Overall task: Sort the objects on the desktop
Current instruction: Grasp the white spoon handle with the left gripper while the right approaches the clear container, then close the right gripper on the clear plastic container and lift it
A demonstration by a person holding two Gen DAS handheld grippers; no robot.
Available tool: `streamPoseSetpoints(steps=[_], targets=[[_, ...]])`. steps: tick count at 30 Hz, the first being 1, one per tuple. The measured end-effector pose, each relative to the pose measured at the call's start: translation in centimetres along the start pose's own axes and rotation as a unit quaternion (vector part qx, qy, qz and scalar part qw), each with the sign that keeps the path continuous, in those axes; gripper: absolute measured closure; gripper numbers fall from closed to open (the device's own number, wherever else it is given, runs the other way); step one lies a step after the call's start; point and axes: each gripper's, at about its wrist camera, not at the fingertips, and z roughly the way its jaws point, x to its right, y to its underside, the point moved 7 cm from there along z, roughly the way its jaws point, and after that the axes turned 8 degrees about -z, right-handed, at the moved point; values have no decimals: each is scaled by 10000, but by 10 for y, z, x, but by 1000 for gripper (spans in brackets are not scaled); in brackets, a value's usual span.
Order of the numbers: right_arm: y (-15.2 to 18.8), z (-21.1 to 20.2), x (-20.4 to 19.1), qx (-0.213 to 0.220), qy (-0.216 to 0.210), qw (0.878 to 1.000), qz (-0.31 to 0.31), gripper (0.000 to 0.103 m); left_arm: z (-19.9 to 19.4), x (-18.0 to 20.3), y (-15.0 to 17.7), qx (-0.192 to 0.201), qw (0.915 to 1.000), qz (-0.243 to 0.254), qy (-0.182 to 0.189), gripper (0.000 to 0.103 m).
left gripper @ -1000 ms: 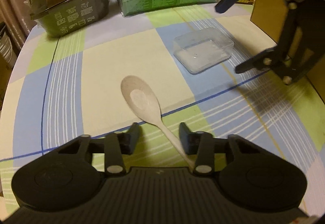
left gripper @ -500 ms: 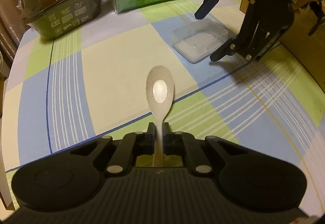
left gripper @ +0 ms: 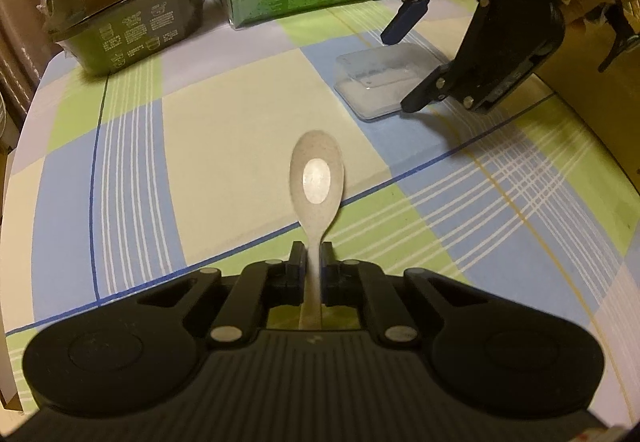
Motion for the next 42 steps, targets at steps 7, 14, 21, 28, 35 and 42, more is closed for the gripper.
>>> streamPoseSetpoints(steps=[7, 14, 21, 28, 35, 42], targets=[[0, 4, 2, -21, -114, 9990, 441, 45, 1, 0, 0, -8, 10000, -23, 46, 98], [7, -8, -15, -304, -237, 9922, 1188, 46, 0, 0, 2, -17, 9998, -178, 10, 98], [32, -46, -66, -211, -352, 9661, 2550, 46, -13, 25, 27, -133, 9998, -146, 76, 99], [66, -89, -131, -133, -53, 9308, 3653, 46, -45, 52, 66, -269, 9976, -584, 249, 99], [96, -122, -178, 29, 292, 8862, 4623, 46, -68, 84, 89, -258, 9930, -1123, 273, 99], [106, -128, -202, 383, 577, 8813, 4674, 45, -75, 94, 100, 116, 9882, -1507, 229, 70]])
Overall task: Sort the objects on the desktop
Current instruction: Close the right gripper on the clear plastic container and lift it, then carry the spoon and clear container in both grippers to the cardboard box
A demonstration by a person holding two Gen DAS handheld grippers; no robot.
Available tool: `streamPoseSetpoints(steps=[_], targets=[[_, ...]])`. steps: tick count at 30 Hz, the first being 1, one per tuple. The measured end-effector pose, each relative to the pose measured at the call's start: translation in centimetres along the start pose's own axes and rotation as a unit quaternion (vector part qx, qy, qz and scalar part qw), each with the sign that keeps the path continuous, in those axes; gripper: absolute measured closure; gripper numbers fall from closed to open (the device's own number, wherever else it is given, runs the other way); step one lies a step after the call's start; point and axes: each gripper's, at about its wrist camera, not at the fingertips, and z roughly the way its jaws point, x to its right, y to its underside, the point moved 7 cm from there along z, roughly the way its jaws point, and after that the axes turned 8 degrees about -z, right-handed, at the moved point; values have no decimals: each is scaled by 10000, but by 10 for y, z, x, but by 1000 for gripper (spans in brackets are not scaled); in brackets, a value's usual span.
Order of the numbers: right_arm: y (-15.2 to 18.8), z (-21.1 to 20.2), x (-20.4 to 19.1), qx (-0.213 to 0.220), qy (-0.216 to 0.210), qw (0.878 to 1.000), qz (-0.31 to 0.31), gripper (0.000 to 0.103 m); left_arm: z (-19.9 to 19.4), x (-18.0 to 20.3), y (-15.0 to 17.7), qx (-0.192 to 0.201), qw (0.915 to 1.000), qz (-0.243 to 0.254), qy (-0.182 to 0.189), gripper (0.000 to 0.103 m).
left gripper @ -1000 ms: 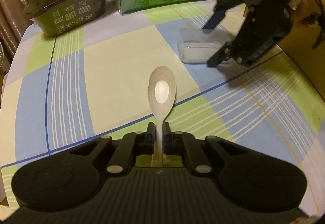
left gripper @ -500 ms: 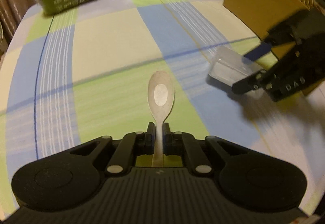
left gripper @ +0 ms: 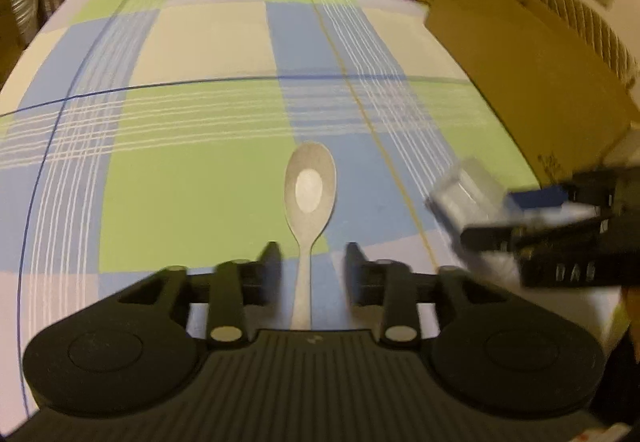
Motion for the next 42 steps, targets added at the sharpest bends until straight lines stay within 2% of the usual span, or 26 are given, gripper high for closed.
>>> streamPoseSetpoints(steps=[2, 6, 10, 13, 15, 21, 31, 36, 39, 42], targets=[[5, 1, 0, 171, 26, 9998, 26, 41, 0, 1, -1, 188, 9997, 28, -132, 63], [9, 5, 5, 409, 27, 9991, 111, 40, 6, 3, -5, 473, 9984, 169, -262, 62], [8, 7, 5, 469, 34, 9989, 43, 40, 12, 7, -8, 677, 9969, 327, -225, 60], [10, 8, 4, 497, 93, 9987, -36, 41, 18, 6, -9, 695, 9970, 277, -206, 60], [10, 9, 4, 494, 108, 9987, -5, 49, 20, 6, -9, 749, 9965, 307, -219, 60], [7, 8, 12, 617, 305, 9974, 220, 50, 24, 9, -10, 859, 9946, 475, -344, 60], [5, 8, 14, 651, 225, 9969, 374, 50, 29, 16, -11, 988, 9912, 693, -540, 59], [4, 8, 16, 671, 244, 9966, 414, 50, 31, 15, -12, 1035, 9906, 696, -559, 65], [4, 8, 16, 685, 246, 9965, 420, 50, 31, 17, -12, 1030, 9907, 727, -508, 73], [4, 8, 15, 690, 242, 9964, 418, 50, 31, 18, -12, 1011, 9906, 756, -519, 75]])
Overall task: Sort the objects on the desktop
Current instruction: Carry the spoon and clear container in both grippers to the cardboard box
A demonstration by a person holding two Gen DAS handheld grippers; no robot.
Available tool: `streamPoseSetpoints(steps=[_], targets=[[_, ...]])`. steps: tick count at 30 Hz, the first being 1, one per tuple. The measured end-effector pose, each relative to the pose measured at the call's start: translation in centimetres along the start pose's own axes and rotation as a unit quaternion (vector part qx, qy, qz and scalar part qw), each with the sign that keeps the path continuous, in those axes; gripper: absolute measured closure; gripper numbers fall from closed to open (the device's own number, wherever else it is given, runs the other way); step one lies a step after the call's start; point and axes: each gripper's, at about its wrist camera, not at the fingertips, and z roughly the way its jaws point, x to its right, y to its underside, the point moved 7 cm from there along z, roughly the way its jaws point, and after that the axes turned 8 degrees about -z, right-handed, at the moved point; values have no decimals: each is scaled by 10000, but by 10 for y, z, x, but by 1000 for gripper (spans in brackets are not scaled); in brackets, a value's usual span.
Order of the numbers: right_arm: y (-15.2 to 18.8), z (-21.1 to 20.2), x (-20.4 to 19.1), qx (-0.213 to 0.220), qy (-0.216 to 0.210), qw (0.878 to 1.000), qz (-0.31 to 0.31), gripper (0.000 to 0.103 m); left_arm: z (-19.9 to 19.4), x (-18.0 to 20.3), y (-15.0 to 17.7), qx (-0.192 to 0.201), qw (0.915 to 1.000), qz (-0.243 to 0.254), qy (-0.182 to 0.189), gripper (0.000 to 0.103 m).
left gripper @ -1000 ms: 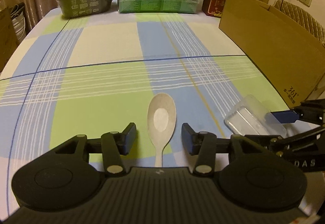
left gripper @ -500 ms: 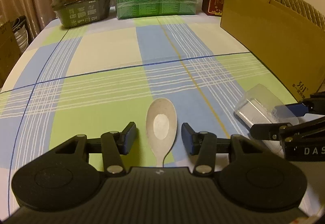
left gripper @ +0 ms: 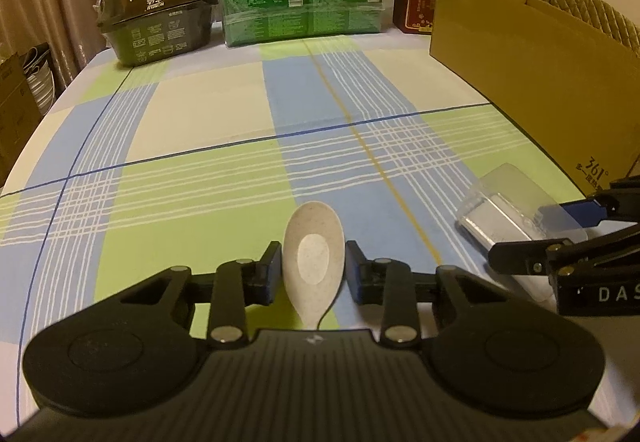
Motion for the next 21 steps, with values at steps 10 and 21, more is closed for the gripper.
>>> streamPoseSetpoints(steps=[10, 21], targets=[[-8, -5, 1, 212, -14, 9998, 45, 50, -8, 1, -4, 21, 9999, -118, 65, 76], [-19, -23, 6, 552, 24, 9984, 152, 50, -30, 4, -16, 266, 9987, -390, 209, 76]])
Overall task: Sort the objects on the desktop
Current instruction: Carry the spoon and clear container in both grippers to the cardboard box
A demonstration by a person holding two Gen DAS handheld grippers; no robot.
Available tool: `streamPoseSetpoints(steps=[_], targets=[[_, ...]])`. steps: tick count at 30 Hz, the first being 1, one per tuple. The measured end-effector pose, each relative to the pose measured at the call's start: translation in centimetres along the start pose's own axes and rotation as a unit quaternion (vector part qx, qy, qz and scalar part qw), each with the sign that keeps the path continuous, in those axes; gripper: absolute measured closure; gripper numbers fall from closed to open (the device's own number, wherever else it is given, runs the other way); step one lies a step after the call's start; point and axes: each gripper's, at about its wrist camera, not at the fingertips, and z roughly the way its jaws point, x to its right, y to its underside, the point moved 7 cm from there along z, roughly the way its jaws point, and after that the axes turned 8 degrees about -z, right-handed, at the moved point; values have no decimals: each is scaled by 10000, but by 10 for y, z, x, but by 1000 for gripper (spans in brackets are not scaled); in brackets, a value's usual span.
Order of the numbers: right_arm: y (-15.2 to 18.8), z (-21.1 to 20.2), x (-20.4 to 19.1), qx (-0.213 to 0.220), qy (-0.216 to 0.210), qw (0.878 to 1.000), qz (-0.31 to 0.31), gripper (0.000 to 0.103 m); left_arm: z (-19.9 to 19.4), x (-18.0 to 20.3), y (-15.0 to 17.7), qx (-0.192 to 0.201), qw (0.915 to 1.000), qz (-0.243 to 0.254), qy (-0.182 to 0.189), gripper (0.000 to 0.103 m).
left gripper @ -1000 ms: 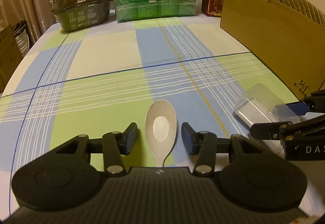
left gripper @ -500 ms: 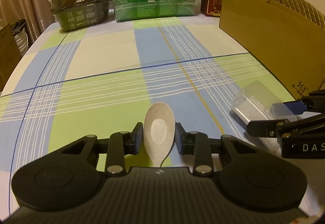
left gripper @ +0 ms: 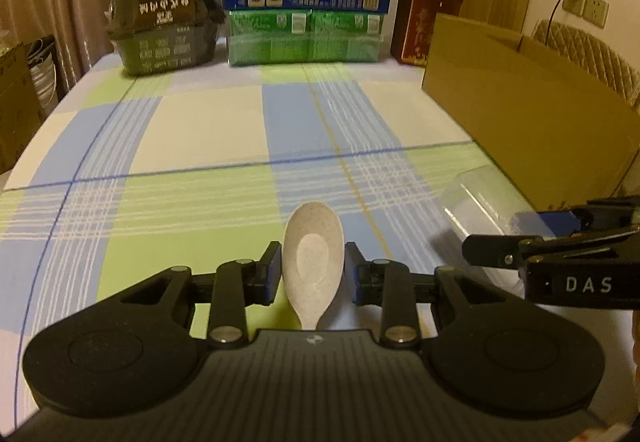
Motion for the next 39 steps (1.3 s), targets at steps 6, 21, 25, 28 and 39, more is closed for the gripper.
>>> streamPoseSetpoints(steps=[6, 21, 25, 28, 39], targets=[[-5, -24, 5, 97, 122, 9998, 94, 50, -19, 8, -10, 24, 9997, -228, -16, 76], [-28, -117, 26, 565, 250, 9977, 287, 50, -83, 69, -36, 225, 9994, -242, 120, 76], [-31, -140, 39, 696, 331, 9965, 335, 50, -96, 88, -40, 271, 9993, -188, 187, 76], [-34, -157, 55, 787, 458, 9950, 406, 50, -102, 106, -45, 289, 9991, -120, 278, 76], [-36, -205, 142, 1000, 1124, 9861, 712, 50, -108, 199, -73, 394, 9949, 225, 900, 76]])
